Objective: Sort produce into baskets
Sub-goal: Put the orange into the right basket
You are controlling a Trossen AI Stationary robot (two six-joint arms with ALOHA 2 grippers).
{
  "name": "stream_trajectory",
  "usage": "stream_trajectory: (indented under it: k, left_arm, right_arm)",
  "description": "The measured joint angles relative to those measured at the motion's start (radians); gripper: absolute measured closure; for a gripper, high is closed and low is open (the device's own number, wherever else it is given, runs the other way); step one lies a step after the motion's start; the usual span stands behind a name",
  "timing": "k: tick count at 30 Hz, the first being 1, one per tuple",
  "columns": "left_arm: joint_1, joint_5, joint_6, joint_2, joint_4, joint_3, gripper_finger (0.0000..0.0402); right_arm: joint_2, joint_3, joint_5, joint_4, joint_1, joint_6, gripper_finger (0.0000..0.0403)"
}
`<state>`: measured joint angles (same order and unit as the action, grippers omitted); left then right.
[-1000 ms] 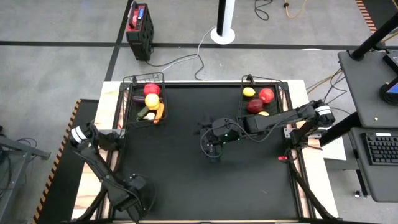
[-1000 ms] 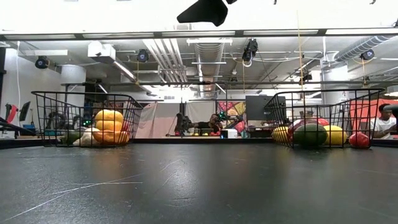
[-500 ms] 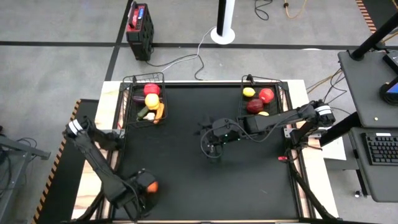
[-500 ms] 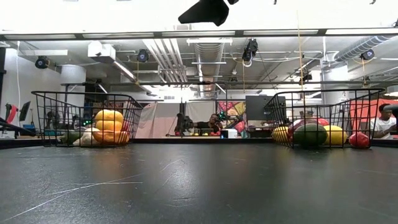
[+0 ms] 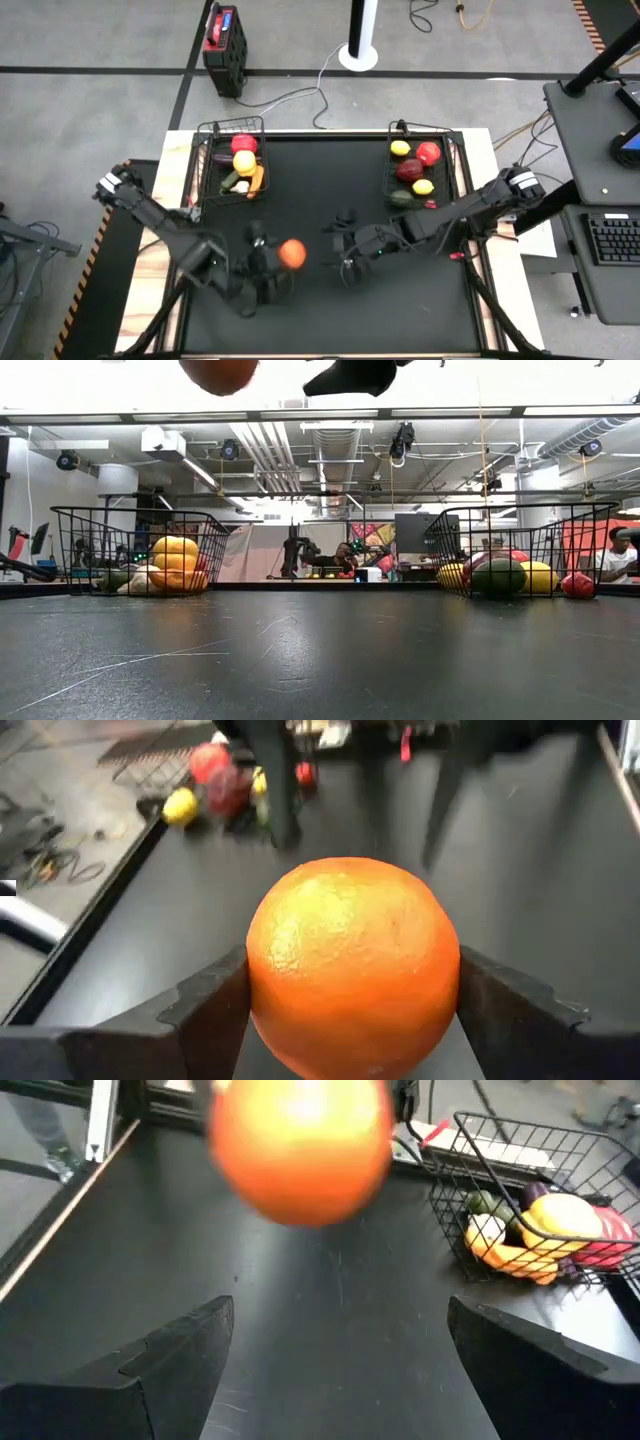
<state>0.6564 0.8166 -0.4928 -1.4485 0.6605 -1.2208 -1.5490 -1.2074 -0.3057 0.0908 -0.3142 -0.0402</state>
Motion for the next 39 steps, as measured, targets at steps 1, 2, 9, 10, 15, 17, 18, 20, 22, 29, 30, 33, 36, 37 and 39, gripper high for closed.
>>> stream_trajectory:
  k: [1, 2, 9, 10, 15, 17, 18, 20, 22, 29, 30, 33, 36, 37, 39]
  left_arm:
    - [-0.030, -0.021, 0.057, 0.016, -0.070, 0.028, 0.0113]
    - [-0.057, -0.058, 0.113, 0.033, -0.147, 0.058, 0.0113]
    - [-0.187, -0.315, 0.419, 0.138, -0.749, 0.324, 0.0113]
    - [-0.197, -0.332, 0.427, 0.148, -0.818, 0.356, 0.0113]
    - [-0.234, -0.337, 0.410, 0.174, -1.065, 0.475, 0.0113]
    - [-0.245, -0.337, 0.377, 0.174, -1.128, 0.501, 0.0113]
    - [-0.250, -0.337, 0.354, 0.176, -1.143, 0.515, 0.0113]
    - [-0.264, -0.343, 0.287, 0.177, -1.140, 0.531, 0.0113]
    - [-0.278, -0.379, 0.211, 0.183, -1.132, 0.545, 0.0113]
    - [-0.303, -0.434, 0.097, 0.187, -1.171, 0.576, 0.0113]
    - [-0.304, -0.447, 0.097, 0.187, -1.186, 0.578, 0.0113]
    - [-0.303, -0.490, 0.105, 0.187, -1.225, 0.579, 0.0113]
    - [-0.303, -0.496, 0.109, 0.187, -1.228, 0.571, 0.0113]
    - [-0.303, -0.502, 0.110, 0.186, -1.228, 0.567, 0.0113]
    - [-0.304, -0.512, 0.111, 0.179, -1.233, 0.556, 0.0113]
  right_arm:
    - [0.000, 0.015, -0.027, -0.008, -0.009, 0.001, 0.0044]
    - [0.000, 0.029, -0.060, -0.015, -0.019, 0.004, 0.0044]
    - [0.047, 0.148, -0.218, -0.173, -0.069, 0.027, 0.0044]
    - [0.048, 0.167, -0.246, -0.204, -0.076, 0.022, 0.0044]
    - [0.039, 0.240, -0.440, -0.404, -0.117, -0.150, 0.0044]
    - [0.027, 0.256, -0.515, -0.489, -0.134, -0.264, 0.0044]
    - [0.021, 0.260, -0.530, -0.531, -0.142, -0.321, 0.0044]
    - [0.016, 0.261, -0.531, -0.597, -0.151, -0.415, 0.0044]
    - [0.013, 0.248, -0.527, -0.605, -0.154, -0.472, 0.0044]
    - [0.010, 0.206, -0.393, -0.566, -0.151, -0.491, 0.0044]
    - [0.010, 0.203, -0.394, -0.566, -0.151, -0.491, 0.0044]
    - [0.010, 0.202, -0.400, -0.564, -0.150, -0.494, 0.0044]
    - [0.010, 0.202, -0.401, -0.566, -0.148, -0.507, 0.0044]
    - [0.010, 0.202, -0.401, -0.569, -0.146, -0.510, 0.0044]
    - [0.009, 0.201, -0.399, -0.569, -0.141, -0.523, 0.0044]
